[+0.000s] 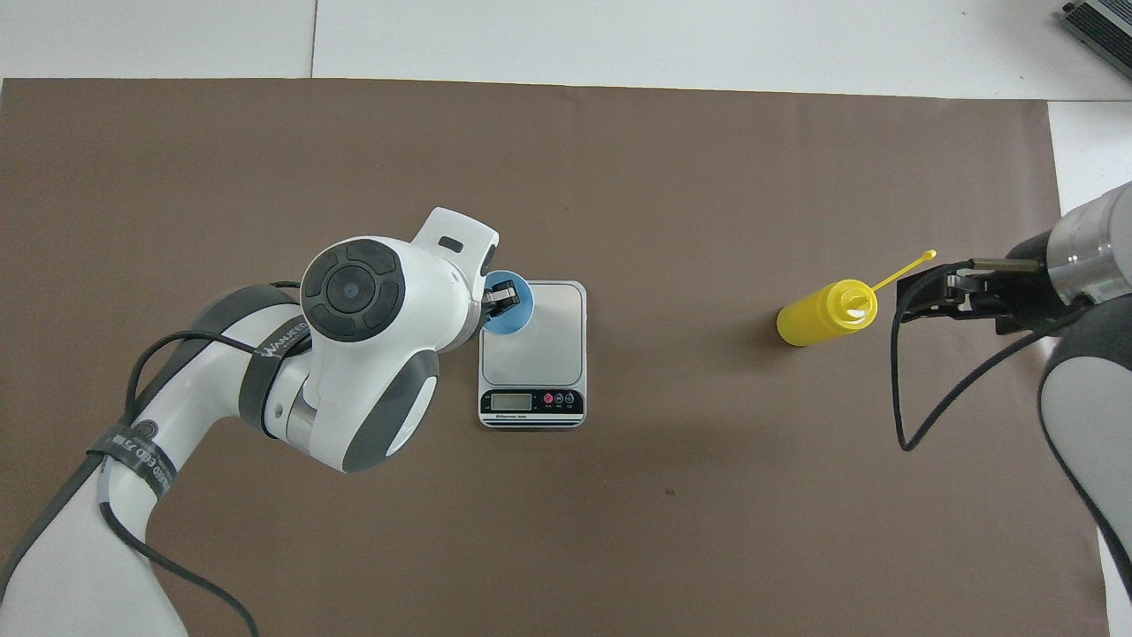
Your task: Pour seasoning into cup on scale with both arms
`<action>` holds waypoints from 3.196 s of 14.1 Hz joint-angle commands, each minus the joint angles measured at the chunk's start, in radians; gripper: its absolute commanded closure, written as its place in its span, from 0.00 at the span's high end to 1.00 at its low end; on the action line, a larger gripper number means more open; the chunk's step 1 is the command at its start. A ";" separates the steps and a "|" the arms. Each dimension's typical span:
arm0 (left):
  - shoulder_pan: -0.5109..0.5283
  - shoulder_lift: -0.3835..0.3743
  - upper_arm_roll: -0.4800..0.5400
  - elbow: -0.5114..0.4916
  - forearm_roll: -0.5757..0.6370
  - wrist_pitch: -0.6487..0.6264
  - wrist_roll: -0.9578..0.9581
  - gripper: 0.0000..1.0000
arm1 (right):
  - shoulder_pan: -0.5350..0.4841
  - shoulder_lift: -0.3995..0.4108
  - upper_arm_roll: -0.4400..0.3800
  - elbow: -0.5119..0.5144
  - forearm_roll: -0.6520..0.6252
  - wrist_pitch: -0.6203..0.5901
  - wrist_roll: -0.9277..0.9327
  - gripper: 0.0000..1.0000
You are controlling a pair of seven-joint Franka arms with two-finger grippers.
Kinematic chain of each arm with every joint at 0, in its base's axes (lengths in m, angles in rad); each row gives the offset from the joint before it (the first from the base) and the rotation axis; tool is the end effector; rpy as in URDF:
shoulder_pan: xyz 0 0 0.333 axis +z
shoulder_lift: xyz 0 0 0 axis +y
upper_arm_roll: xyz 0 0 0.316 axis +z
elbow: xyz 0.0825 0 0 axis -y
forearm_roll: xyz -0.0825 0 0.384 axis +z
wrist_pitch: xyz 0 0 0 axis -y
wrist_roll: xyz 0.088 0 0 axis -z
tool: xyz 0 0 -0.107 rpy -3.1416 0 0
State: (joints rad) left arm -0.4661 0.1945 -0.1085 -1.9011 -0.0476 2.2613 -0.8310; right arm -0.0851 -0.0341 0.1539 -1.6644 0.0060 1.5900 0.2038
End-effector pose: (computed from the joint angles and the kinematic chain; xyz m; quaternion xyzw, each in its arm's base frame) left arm 0.5214 -0.3355 0.4158 0.9858 0.1427 0.0441 0.0766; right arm 0.5422 0.0393 0.6005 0.9975 -0.0677 -0.0202 0.0024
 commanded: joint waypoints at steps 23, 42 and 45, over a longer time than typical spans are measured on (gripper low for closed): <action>0.134 -0.064 0.030 0.059 -0.005 -0.253 0.255 1.00 | -0.005 -0.030 0.004 -0.038 0.017 0.025 -0.061 1.00; 0.434 -0.190 0.033 0.276 -0.006 -0.687 0.840 1.00 | -0.398 0.074 -0.008 -0.623 0.994 0.479 -1.963 1.00; 0.437 -0.185 0.035 0.321 -0.017 -0.721 0.797 1.00 | -0.392 0.138 -0.007 -0.624 1.086 0.466 -2.102 1.00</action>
State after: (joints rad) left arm -0.0426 0.0021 -0.0664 -1.6145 -0.0480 1.5754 -0.0094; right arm -0.4741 0.0744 0.1394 -2.2806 1.0316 2.0590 -1.8056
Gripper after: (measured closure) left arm 0.000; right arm 0.000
